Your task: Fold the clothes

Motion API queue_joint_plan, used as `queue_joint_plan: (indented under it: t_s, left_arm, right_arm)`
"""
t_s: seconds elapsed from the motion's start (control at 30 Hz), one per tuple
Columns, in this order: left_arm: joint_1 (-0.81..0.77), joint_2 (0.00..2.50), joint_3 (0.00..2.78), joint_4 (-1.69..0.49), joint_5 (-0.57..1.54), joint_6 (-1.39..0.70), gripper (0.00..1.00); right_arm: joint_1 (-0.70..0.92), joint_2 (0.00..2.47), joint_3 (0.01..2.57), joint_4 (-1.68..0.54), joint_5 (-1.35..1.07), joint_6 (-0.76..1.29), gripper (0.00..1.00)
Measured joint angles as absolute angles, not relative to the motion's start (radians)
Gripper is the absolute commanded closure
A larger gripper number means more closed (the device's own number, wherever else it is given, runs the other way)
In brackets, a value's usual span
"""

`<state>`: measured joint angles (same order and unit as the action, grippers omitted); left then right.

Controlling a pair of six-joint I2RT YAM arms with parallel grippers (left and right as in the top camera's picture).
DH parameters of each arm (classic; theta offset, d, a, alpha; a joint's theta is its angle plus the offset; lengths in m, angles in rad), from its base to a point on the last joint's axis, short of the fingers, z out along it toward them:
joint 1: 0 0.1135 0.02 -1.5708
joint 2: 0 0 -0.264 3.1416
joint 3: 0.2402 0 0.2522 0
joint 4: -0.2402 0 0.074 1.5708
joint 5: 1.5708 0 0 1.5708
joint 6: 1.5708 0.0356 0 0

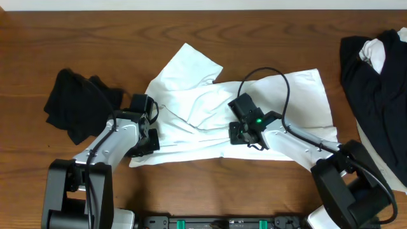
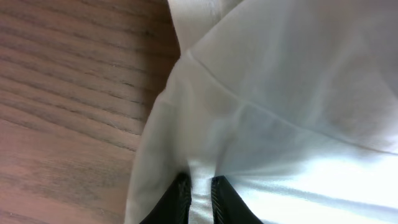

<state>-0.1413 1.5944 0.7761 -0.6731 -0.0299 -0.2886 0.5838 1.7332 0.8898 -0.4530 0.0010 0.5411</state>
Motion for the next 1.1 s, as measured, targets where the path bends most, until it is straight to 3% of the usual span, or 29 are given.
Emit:
queue_joint_plan:
  t_s: [0.63, 1.1]
  left_arm:
    - [-0.141, 1.594, 0.776, -0.668, -0.025, -0.289, 0.85]
    - [-0.141, 1.594, 0.776, -0.667, -0.027, -0.289, 0.85]
  right_arm:
    - [0.446, 1.722, 0.897, -0.541, 0.067, 0.548, 0.93]
    - [0.271, 1.652, 0.856, -0.629, 0.284, 0.533, 0.88]
